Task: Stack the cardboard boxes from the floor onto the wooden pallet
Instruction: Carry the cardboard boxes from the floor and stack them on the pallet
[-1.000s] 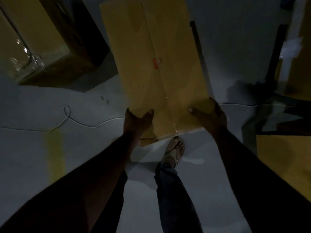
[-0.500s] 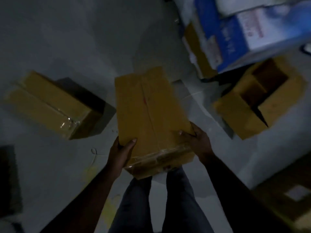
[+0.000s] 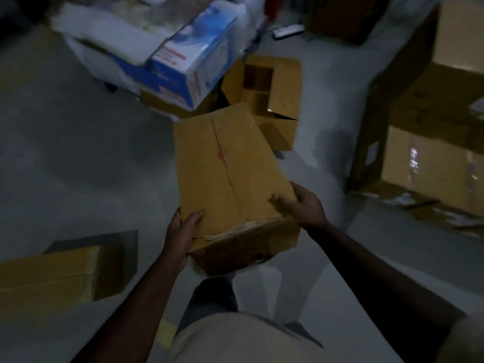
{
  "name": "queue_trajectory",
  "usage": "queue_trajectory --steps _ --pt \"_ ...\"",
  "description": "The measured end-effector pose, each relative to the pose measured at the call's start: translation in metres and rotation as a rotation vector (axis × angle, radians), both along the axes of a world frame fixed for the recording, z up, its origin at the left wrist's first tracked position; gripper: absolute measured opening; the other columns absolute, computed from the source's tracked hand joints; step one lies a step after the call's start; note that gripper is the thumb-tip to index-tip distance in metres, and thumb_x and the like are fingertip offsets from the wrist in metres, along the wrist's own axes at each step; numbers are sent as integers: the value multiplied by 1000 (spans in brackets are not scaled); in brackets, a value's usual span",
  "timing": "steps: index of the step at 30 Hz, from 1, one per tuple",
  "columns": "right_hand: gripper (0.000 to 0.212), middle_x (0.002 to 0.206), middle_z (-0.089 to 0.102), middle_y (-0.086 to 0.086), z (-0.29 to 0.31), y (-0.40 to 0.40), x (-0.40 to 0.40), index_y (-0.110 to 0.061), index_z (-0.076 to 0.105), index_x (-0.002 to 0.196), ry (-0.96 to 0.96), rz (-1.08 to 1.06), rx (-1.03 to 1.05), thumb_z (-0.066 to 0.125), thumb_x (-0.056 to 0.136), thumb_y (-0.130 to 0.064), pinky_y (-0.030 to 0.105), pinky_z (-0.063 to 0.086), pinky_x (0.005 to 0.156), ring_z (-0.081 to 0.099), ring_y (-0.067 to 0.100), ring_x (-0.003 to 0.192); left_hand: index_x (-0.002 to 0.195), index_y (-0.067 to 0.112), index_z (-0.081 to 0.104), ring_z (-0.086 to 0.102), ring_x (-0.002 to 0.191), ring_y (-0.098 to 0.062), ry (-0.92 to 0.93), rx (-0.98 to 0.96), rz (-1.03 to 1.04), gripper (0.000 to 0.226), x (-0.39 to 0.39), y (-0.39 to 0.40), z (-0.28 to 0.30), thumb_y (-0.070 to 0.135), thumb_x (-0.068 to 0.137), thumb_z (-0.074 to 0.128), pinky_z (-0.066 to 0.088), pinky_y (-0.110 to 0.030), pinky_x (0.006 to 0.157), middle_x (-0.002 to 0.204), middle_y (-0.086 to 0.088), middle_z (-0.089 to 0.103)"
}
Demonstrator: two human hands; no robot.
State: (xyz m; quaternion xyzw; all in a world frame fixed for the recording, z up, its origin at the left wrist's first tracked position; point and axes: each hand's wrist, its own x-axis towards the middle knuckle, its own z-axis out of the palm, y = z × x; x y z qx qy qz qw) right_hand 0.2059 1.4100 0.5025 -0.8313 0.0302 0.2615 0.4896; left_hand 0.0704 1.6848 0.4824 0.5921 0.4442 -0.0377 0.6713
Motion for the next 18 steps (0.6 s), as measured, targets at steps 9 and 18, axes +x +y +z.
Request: queue_trajectory --steps 9,18 --pt "35 103 80 -9 38 -324 -161 -45 71 113 -68 -562 184 86 82 -38 42 65 82 77 15 92 129 23 65 71 100 -24 -87 39 -505 35 -11 -295 54 27 94 64 56 -35 77 114 -1 74" --pt "51 104 79 -9 59 -569 -222 -26 74 123 -176 -858 12 81 81 -53 38 62 82 75 10 93 124 24 67 69 102 -25 -139 13 -803 32 25 -559 82 23 92 67 56 -36 83 113 -3 73"
